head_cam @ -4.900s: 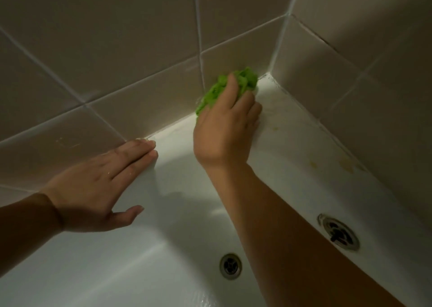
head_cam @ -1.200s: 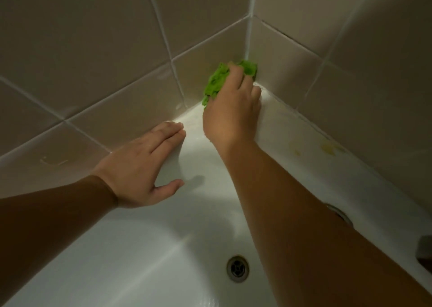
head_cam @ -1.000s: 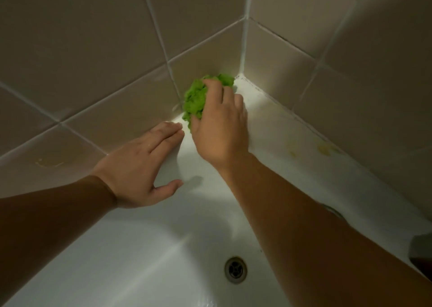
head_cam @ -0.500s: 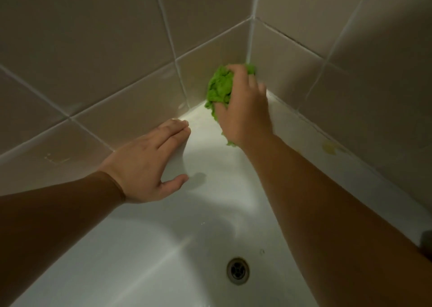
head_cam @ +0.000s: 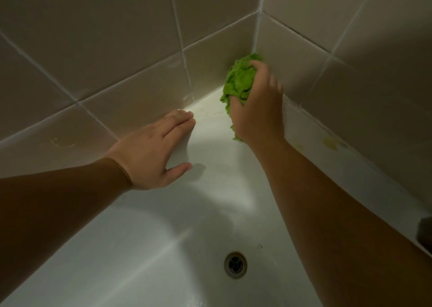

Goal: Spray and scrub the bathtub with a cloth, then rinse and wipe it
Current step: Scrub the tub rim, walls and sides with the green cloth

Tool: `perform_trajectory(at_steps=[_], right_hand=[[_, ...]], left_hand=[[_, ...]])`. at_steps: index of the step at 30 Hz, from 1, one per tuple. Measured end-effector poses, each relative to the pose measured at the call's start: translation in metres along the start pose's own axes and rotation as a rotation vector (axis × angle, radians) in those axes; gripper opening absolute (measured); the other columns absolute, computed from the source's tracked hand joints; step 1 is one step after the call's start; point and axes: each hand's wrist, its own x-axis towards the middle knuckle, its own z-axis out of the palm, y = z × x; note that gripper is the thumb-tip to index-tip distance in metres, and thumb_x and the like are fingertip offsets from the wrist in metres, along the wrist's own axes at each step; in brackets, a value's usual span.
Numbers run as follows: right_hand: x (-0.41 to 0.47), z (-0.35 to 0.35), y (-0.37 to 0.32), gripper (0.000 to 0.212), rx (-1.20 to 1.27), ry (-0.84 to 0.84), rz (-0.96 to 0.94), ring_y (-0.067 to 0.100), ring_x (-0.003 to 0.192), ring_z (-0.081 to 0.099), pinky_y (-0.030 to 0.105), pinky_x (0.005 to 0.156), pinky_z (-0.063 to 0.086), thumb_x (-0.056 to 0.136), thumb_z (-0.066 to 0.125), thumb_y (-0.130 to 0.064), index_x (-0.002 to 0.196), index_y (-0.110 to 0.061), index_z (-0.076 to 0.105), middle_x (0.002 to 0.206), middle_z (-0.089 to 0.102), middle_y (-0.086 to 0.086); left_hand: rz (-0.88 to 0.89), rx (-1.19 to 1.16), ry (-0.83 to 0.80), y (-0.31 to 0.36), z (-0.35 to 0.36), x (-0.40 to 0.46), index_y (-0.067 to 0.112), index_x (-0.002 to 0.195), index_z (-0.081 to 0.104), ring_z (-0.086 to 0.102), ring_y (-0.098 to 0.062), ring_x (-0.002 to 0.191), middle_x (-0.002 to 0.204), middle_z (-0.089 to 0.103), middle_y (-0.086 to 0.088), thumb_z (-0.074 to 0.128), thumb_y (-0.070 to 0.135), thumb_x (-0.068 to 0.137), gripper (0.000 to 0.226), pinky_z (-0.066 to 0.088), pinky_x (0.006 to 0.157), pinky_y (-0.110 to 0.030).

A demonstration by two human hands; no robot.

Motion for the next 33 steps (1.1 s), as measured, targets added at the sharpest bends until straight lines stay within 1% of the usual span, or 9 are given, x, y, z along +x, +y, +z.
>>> perform_trajectory(at_steps=[4, 8, 11, 14, 19, 22, 27, 31, 33], right_hand=[[-0.005, 0.000, -0.004, 0.068, 0.261, 0.165, 0.016, 0.032, 0.115, 0.058, 0.052, 0.102, 0.048, 0.074, 0.064, -0.012, 0.139, -0.003, 0.047, 0.129, 0.058, 0.012], [-0.007, -0.003, -0.013, 0.065, 0.417, 0.221, 0.012, 0.027, 0.105, 0.064, 0.046, 0.091, 0.056, 0.071, 0.063, -0.013, 0.134, -0.013, 0.047, 0.123, 0.060, 0.007], [0.003, -0.015, -0.006, 0.052, 0.193, 0.156, -0.040, 0.026, 0.094, 0.057, 0.032, 0.086, 0.049, 0.074, 0.065, -0.015, 0.125, -0.019, 0.063, 0.111, 0.058, 0.008], [0.011, -0.027, 0.008, 0.041, -0.149, -0.022, -0.119, 0.037, 0.095, 0.056, 0.039, 0.085, 0.050, 0.081, 0.064, -0.022, 0.121, -0.026, 0.072, 0.109, 0.059, 0.013], [-0.013, -0.043, 0.021, 0.035, -0.274, -0.105, -0.156, 0.030, 0.101, 0.055, 0.039, 0.085, 0.046, 0.078, 0.075, -0.053, 0.102, -0.027, 0.071, 0.111, 0.058, 0.004], [-0.031, -0.060, 0.033, 0.023, -0.269, -0.037, -0.194, 0.027, 0.097, 0.052, 0.031, 0.079, 0.037, 0.082, 0.079, -0.039, 0.095, -0.023, 0.069, 0.106, 0.058, 0.004], [-0.055, -0.081, 0.050, 0.034, -0.325, -0.122, -0.247, 0.025, 0.097, 0.048, 0.031, 0.077, 0.037, 0.085, 0.072, -0.034, 0.118, -0.025, 0.067, 0.112, 0.056, 0.005], [-0.018, -0.046, 0.032, 0.051, -0.281, -0.172, -0.278, 0.030, 0.098, 0.053, 0.038, 0.083, 0.048, 0.088, 0.069, -0.039, 0.136, -0.024, 0.061, 0.115, 0.056, 0.010], [-0.006, -0.030, 0.025, 0.057, -0.236, -0.165, -0.259, 0.031, 0.099, 0.053, 0.038, 0.087, 0.047, 0.087, 0.069, -0.036, 0.141, -0.022, 0.059, 0.115, 0.057, 0.011]], left_hand=[[-0.009, 0.007, 0.001, 0.000, 0.000, 0.001, 0.007, 0.158, 0.032, 0.037, -0.032, 0.149, 0.162, 0.035, -0.015, 0.052, 0.065, 0.091, 0.091, 0.037, 0.120, -0.045], [0.001, -0.003, 0.010, 0.001, 0.001, 0.002, 0.005, 0.158, 0.034, 0.037, -0.032, 0.149, 0.161, 0.036, -0.016, 0.055, 0.062, 0.091, 0.090, 0.037, 0.120, -0.044], [-0.008, -0.005, 0.009, 0.001, 0.001, 0.003, 0.006, 0.158, 0.033, 0.036, -0.031, 0.150, 0.162, 0.035, -0.015, 0.054, 0.063, 0.091, 0.090, 0.037, 0.120, -0.044], [-0.009, -0.001, 0.016, 0.003, 0.001, 0.004, 0.007, 0.158, 0.034, 0.038, -0.031, 0.149, 0.162, 0.035, -0.014, 0.053, 0.065, 0.091, 0.091, 0.038, 0.119, -0.046], [-0.002, -0.016, 0.020, 0.004, 0.002, 0.007, 0.004, 0.157, 0.036, 0.039, -0.034, 0.148, 0.160, 0.038, -0.017, 0.056, 0.067, 0.088, 0.095, 0.042, 0.116, -0.051], [-0.006, -0.005, 0.027, 0.005, 0.002, 0.009, 0.004, 0.157, 0.035, 0.038, -0.034, 0.149, 0.160, 0.038, -0.017, 0.054, 0.070, 0.088, 0.097, 0.041, 0.117, -0.051], [0.001, 0.000, 0.054, 0.006, 0.002, 0.012, 0.003, 0.156, 0.037, 0.041, -0.034, 0.147, 0.159, 0.040, -0.017, 0.052, 0.069, 0.090, 0.094, 0.043, 0.115, -0.050], [-0.005, 0.003, 0.070, 0.009, 0.001, 0.017, 0.003, 0.155, 0.038, 0.041, -0.032, 0.146, 0.158, 0.042, -0.016, 0.051, 0.067, 0.091, 0.091, 0.040, 0.117, -0.044], [-0.009, 0.004, 0.070, 0.010, 0.001, 0.019, 0.003, 0.155, 0.038, 0.042, -0.032, 0.146, 0.157, 0.042, -0.016, 0.051, 0.066, 0.092, 0.090, 0.040, 0.117, -0.043]])
